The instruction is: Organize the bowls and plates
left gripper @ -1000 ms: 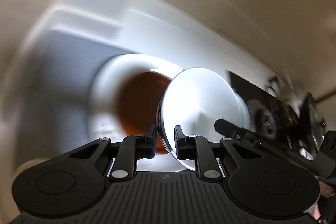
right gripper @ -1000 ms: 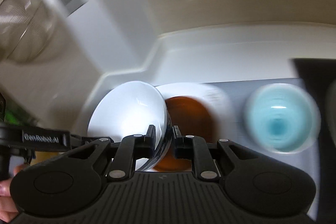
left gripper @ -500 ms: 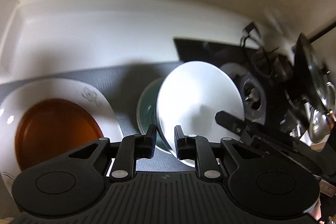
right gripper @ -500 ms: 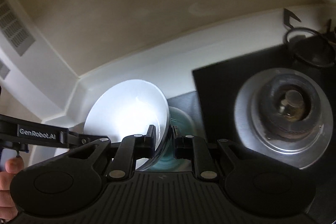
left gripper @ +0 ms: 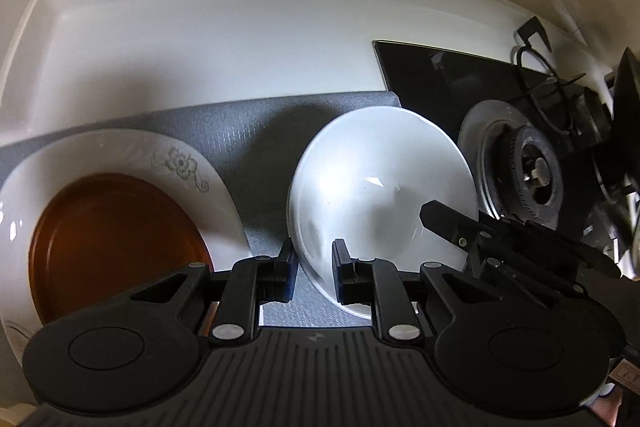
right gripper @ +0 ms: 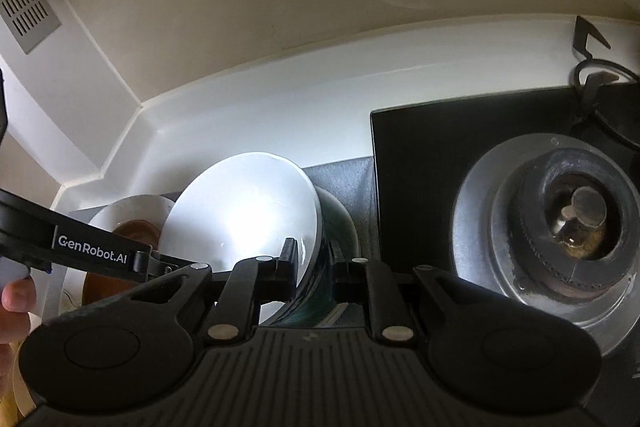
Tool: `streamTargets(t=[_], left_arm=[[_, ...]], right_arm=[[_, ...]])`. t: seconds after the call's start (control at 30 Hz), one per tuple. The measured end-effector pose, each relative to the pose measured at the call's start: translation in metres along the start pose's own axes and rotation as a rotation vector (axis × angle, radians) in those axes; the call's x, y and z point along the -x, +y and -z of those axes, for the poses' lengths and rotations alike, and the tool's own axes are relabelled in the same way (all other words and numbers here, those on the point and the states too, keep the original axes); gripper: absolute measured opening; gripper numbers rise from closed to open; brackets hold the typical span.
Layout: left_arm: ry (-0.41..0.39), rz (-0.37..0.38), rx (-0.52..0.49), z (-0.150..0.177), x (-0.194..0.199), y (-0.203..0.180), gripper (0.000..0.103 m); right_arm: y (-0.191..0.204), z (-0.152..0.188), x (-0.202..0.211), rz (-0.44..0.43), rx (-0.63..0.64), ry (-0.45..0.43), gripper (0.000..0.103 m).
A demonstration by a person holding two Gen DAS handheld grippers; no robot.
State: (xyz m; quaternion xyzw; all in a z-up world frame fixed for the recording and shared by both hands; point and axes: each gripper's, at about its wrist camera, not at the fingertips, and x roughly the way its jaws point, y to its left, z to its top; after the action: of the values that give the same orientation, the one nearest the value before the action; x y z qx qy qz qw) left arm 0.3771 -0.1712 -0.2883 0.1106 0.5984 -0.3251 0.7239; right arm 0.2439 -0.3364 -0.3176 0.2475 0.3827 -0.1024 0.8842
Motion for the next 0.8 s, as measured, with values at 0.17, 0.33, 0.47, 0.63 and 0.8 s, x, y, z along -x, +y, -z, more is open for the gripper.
streamTargets(t=[0.17,0.33,0.47,0.63,0.8], left_arm=[[-0.022,-0.018,-0.006,-0.003,0.001,0.0,0.018],[-0.024,-0.03,-0.018,-0.005,0.0,-0.001,0.018],[-0.033,-0.044,-0.024,-0.004,-0.003,-0.001,0.018],[-0.016,-0.031,0.012,-0.001,-0.014,0.007,0.019],[-0.024,-0.025,-0.009,0.0,-0.022,0.007,0.02]], right_arm=[[0.0,0.002,-0.008,0.013,0.012,0.009,0.015],[0.004,0.003,-0.011,0.034,0.043,0.001,0.015],[0.008,0.006,-0.011,0.058,0.073,-0.013,0.014],[0.004,0.007,-0.012,0.05,0.042,-0.025,0.012],[-0.013,0.009,-0.008,-0.036,-0.073,-0.047,0.021]])
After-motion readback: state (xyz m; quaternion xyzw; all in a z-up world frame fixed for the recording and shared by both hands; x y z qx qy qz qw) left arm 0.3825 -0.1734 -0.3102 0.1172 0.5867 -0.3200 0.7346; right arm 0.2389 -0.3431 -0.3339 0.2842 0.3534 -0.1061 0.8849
